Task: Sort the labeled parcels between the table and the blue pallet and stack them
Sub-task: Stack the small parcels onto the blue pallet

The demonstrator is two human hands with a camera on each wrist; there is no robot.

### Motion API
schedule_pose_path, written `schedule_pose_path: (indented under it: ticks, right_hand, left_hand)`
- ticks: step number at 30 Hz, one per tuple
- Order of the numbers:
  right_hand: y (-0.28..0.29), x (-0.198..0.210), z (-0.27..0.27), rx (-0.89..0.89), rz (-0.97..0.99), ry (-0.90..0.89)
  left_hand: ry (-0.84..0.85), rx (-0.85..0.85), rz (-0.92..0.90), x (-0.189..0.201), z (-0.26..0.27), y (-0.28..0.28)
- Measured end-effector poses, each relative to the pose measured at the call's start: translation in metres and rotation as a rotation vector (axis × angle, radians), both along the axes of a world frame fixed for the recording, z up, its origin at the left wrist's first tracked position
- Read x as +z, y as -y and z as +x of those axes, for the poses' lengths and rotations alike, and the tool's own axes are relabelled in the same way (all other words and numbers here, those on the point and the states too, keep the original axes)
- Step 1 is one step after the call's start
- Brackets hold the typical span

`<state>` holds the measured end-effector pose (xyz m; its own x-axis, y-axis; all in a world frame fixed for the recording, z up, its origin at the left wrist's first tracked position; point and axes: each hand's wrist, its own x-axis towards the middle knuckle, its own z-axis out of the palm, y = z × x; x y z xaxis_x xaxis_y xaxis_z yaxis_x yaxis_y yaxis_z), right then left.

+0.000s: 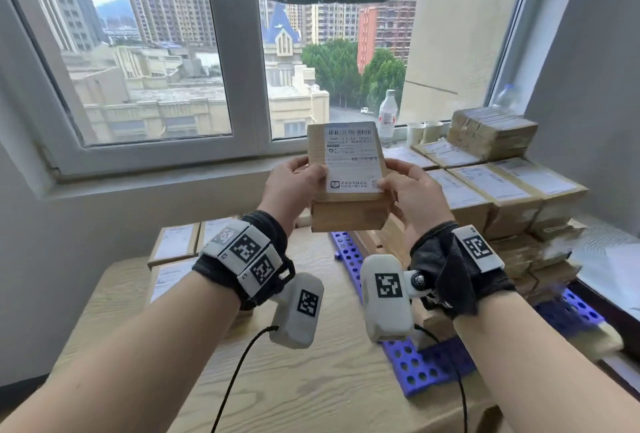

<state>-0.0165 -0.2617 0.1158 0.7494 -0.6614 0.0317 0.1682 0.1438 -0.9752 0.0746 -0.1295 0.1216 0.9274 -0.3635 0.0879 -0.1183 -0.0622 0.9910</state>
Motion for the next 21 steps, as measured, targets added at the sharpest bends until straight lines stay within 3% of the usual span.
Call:
schedule_pose_path:
  ticks: [12, 21]
  right_hand:
    - [0.125, 0.038, 0.025, -0.130, -0.136, 0.006]
    - [0.212, 0.046, 0.064, -0.160, -0.172, -0.070]
  left_hand:
    - [0.067, -0.116, -0.079, 0.039, 0.035, 0.131]
    - [0.032, -0.177, 0.027, 0.044, 0.072, 0.214]
